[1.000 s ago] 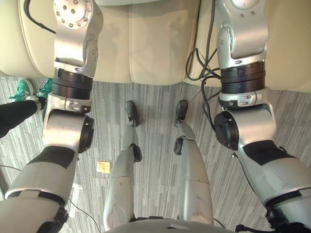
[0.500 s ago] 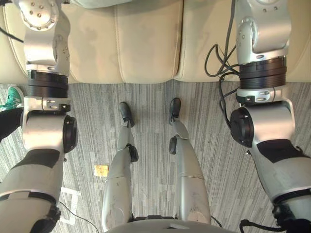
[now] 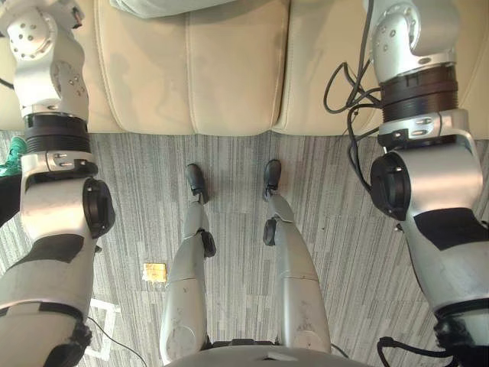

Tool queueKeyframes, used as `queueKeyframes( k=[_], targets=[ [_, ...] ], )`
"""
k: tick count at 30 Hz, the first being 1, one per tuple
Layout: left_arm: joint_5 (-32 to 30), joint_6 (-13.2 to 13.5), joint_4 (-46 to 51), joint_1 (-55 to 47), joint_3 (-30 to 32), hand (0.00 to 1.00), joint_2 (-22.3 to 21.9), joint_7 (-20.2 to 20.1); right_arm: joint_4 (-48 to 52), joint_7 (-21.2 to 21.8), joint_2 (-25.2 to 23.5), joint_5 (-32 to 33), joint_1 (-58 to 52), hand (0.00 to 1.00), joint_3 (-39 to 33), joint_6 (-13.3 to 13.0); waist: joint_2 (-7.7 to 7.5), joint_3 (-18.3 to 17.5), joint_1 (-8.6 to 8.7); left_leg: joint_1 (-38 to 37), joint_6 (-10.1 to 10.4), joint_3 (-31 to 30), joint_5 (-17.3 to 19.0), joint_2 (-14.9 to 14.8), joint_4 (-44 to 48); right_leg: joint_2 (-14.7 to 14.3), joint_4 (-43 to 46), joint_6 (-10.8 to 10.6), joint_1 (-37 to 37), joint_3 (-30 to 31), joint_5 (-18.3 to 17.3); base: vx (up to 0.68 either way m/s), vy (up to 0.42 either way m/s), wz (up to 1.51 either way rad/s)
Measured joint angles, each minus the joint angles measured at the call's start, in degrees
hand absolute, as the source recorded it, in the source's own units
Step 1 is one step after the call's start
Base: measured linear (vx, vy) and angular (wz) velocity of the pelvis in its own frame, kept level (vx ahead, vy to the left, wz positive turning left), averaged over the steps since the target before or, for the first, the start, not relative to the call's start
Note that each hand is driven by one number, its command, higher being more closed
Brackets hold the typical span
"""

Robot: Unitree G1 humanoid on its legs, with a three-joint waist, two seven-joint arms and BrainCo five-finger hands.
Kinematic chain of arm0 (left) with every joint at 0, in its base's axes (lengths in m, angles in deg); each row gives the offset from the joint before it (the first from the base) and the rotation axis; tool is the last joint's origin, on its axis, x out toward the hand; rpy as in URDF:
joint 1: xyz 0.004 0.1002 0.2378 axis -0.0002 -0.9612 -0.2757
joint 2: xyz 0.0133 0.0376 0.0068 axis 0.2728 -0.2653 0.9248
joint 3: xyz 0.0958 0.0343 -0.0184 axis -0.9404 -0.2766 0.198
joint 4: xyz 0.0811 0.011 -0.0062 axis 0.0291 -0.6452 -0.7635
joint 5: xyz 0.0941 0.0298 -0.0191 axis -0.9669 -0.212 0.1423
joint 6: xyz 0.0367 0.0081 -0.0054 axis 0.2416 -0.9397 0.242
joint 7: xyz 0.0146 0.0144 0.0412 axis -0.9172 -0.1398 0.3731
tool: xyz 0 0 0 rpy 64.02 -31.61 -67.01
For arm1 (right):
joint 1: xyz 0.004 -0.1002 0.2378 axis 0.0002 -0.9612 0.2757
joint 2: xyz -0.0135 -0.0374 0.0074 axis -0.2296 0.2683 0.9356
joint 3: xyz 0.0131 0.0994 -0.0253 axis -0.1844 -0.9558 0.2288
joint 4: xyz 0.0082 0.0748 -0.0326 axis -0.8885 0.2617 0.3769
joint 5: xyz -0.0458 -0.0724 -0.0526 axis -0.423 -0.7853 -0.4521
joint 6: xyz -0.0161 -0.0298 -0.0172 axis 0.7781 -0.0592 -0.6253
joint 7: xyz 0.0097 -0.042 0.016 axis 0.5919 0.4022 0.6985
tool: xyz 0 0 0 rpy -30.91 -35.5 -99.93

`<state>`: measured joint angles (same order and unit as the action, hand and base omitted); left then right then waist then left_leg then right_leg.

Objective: Pick up cushions and gather them together orderly.

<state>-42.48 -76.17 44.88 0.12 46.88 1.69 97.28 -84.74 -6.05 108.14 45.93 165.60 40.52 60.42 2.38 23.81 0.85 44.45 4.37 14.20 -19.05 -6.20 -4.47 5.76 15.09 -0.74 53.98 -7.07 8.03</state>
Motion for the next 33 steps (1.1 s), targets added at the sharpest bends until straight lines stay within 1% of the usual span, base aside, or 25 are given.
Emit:
queueKeyframes(
  k=[2, 5, 6, 8, 12, 13, 18, 19, 20, 23, 25, 27, 29, 30, 31, 33],
  targets=[
    [2.6, -0.1, 0.0, -0.2, 2.0, 0.0, 0.0, 0.8, -1.3, 0.0, -0.5, 1.8, 0.0, 0.0, 0.4, 0.0, 0.0, 0.0, -0.37, -0.1, 0.0, 0.0, 0.0, 0.0, 0.0, -0.1, -0.5, 0.0, -0.3, -0.1, 0.3, -0.04, 0.021, -0.01],
    [3.7, -0.1, 0.0, -0.1, 3.0, 0.0, 0.0, 1.1, -1.7, 0.0, -1.5, 2.6, 0.0, 0.0, 0.5, 0.0, 0.02, 0.0, -0.63, -0.1, 0.0, 0.0, 0.0, 0.0, 0.0, -0.1, -0.9, 0.0, -0.6, -0.1, 0.5, -0.01, 0.007, 0.0],
    [4.8, -0.1, -0.1, -0.1, 3.0, 0.0, 0.0, 1.4, -3.1, 0.1, -2.6, 2.7, 0.0, 0.0, 1.1, 0.0, 0.02, 0.0, -0.65, -0.5, 0.0, -0.2, 0.0, -0.2, 0.0, -0.3, -1.9, 0.0, -1.5, -0.4, 1.0, 0.0, 0.0, 0.0],
    [5.0, -0.1, -0.1, 0.0, 2.8, 0.0, -0.1, 1.5, -4.0, 0.1, -3.2, 2.7, 0.0, 0.0, 2.3, 0.2, 0.14, -0.1, -0.59, -0.8, 0.0, -0.6, 0.0, -0.2, 0.0, -0.3, -2.5, 0.0, -2.3, -0.9, 1.1, -0.03, 0.019, 0.05],
    [6.0, 0.4, -0.1, 0.6, 2.7, 0.0, -0.5, 1.6, -4.0, 0.7, -4.2, 3.3, 0.2, 0.0, 2.7, 0.2, 0.14, -0.1, -0.86, -0.8, 0.0, -1.6, 0.0, -0.3, 0.0, -0.4, -3.7, 0.0, -3.4, -1.9, 1.4, -0.02, 0.023, 0.09],
    [6.7, 0.4, -0.1, 0.6, 2.4, 0.0, -0.9, 1.7, -4.0, 0.7, -4.5, 4.5, 0.4, 0.0, 2.7, 0.1, 0.15, -0.1, -1.07, -0.8, 0.0, -1.9, 0.0, -0.3, 0.0, -0.4, -4.4, 0.0, -3.9, -2.3, 1.7, -0.02, 0.03, 0.08],
    [7.5, 0.6, -0.1, 1.0, 1.2, 0.0, -1.2, 1.6, -5.7, 0.7, -4.5, 6.9, 3.6, 0.0, 4.4, -0.2, 0.15, -0.1, -2.22, -0.6, 0.2, -2.6, -0.2, -0.2, 0.0, -0.2, -4.9, -0.1, -4.3, -2.9, 1.9, -0.01, 0.049, 0.05],
    [7.6, 0.7, -0.1, 1.0, 0.9, 0.0, -1.2, 1.6, -5.7, 0.7, -4.5, 7.3, 3.8, 0.0, 4.5, -0.2, 0.15, -0.1, -2.28, -0.6, 0.2, -2.7, -0.2, -0.2, 0.0, -0.2, -4.9, -0.1, -4.4, -3.0, 1.9, -0.01, 0.049, 0.1],
    [8.0, 1.0, 0.0, 1.1, 0.1, 0.0, -1.3, 1.5, -5.7, 0.9, -4.5, 8.1, 4.5, 0.0, 4.9, -0.8, 0.15, -0.1, -2.39, -0.6, 0.7, -3.2, -0.6, -0.3, 0.0, -0.2, -5.1, -0.1, -4.8, -3.5, 1.9, -0.02, 0.039, 0.09],
    [8.1, 1.0, 0.0, 1.1, -0.8, 0.0, -1.3, 0.7, -5.7, 1.2, -3.9, 8.7, 5.0, 0.0, 4.9, -1.3, 0.16, -0.1, -2.61, -0.8, 0.7, -3.5, -0.6, -0.3, 0.0, -0.2, -5.1, -0.1, -5.2, -3.8, 1.9, -0.03, 0.041, 0.08],
    [8.1, 1.1, 0.0, 1.1, -1.0, 0.0, -1.3, 0.4, -5.7, 1.2, -2.9, 9.9, 5.0, 0.0, 4.9, -1.3, 0.16, -0.1, -2.67, -0.9, 0.7, -3.7, -0.6, -0.2, 0.0, -0.1, -5.1, -0.1, -5.4, -4.0, 1.9, -0.04, 0.043, 0.05],
    [8.1, 1.6, 0.1, 0.7, -1.7, 0.0, -1.3, -0.1, -5.6, 1.3, -0.7, 9.9, 4.6, 0.0, 4.6, -1.3, 0.16, -0.1, -2.73, -1.3, 0.8, -4.1, -0.6, -0.2, 0.0, -0.1, -5.1, 0.0, -6.1, -4.4, 1.8, -0.06, 0.051, 0.06],
    [8.4, 1.8, 2.3, -1.6, -1.7, 0.0, -1.2, -0.7, -4.1, 1.8, 1.1, 10.4, 3.1, 0.0, 3.1, -1.3, 0.16, -0.1, -2.76, -1.8, 0.8, -4.2, -0.6, -0.2, 0.0, 0.0, -5.1, 0.0, -6.6, -4.4, 1.8, -0.06, 0.037, 0.03],
    [8.8, 2.6, 6.6, -6.2, -1.5, 0.0, -1.2, -0.8, 0.3, 2.1, 3.6, 10.3, -0.8, 0.0, 1.2, -1.4, 0.16, -0.1, -2.85, -2.4, 0.7, -4.2, -0.6, -0.2, 0.0, 0.0, -5.1, 0.0, -7.1, -4.4, 1.7, -0.05, 0.027, 0.0],
    [9.1, 2.8, 8.2, -8.3, -1.4, 0.0, -1.2, -0.8, 2.0, 2.2, 4.6, 10.2, -2.7, 0.0, 0.6, -1.3, 0.16, -0.1, -2.89, -2.6, 0.7, -4.2, -0.6, -0.2, 0.0, 0.0, -5.1, 0.0, -7.3, -4.4, 1.7, -0.05, 0.025, 0.01],
    [9.2, 3.6, 14.7, -17.9, 0.0, 0.0, -1.2, -0.8, 8.8, 2.3, 9.4, 8.9, -11.3, 0.0, -2.8, -1.0, 0.16, -0.1, -2.91, -3.7, 1.0, -4.2, 0.0, -0.1, 0.0, 0.0, -4.6, -0.2, -8.2, -4.4, 0.9, -0.05, 0.015, 0.03]
  ],
)
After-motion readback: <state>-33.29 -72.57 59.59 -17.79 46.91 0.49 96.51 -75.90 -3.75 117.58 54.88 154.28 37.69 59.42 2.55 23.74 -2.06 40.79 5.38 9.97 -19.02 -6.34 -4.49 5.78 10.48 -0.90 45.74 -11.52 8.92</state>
